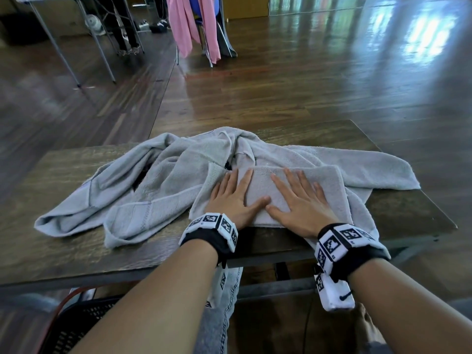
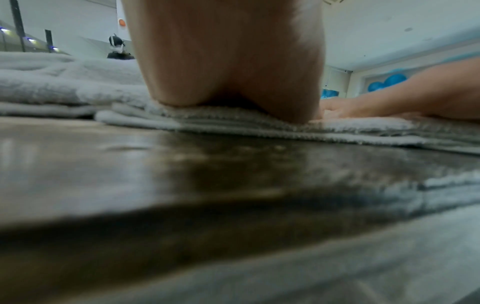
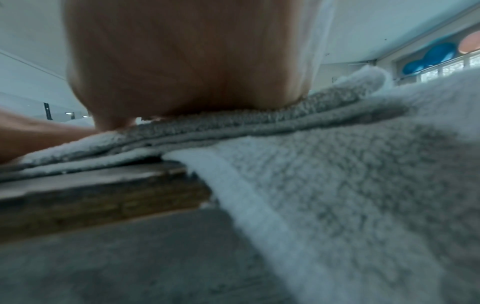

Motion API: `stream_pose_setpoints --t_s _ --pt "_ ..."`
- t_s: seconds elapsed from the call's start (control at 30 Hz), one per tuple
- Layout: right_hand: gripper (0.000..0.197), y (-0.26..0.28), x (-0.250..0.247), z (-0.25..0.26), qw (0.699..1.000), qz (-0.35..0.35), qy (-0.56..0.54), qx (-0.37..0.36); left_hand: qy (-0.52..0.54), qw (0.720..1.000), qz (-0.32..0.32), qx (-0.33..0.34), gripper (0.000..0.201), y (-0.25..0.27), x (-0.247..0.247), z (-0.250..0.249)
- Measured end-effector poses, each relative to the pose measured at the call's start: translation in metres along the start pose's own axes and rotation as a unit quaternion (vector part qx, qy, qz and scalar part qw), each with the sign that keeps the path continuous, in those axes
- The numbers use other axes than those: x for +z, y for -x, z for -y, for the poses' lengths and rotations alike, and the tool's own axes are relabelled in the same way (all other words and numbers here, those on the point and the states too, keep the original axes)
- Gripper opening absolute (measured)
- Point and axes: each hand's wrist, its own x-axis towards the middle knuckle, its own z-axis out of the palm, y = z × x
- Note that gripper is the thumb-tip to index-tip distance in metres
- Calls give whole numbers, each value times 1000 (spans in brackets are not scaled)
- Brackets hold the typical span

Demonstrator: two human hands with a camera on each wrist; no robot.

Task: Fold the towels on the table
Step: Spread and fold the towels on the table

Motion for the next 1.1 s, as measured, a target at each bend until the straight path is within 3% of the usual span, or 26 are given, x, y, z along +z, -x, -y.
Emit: stream_pose_setpoints --t_s 0.2,0.4,0.67,0.73,0.8,0.87,0.93,1.0,1.1 --pt "105 4 -7 -8 999 19 -6 47 -30 999 -38 -18 96 11 -1 13" --pt "131 11 -13 -14 994 36 -9 102 -73 996 -41 -40 88 23 -8 25" --pt "137 18 -30 -15 984 120 0 128 -104 992 -16 -74 76 34 -21 33" --pt "131 18 -32 -9 984 121 16 129 -98 991 -67 -59 71 36 -31 29" --pt "122 19 -32 3 989 81 46 114 -81 975 -207 -9 47 45 -42 26" --pt "110 24 -31 16 994 23 74 73 -46 961 -271 -16 26 55 -48 25" --pt "98 31 -27 27 997 7 76 19 35 968 -209 -131 29 59 -50 28" --pt "92 39 -22 38 997 39 68 -11 95 962 -123 -225 47 57 -50 32" --pt "91 45 -19 43 995 66 77 -14 107 957 -93 -253 52 53 -56 23"
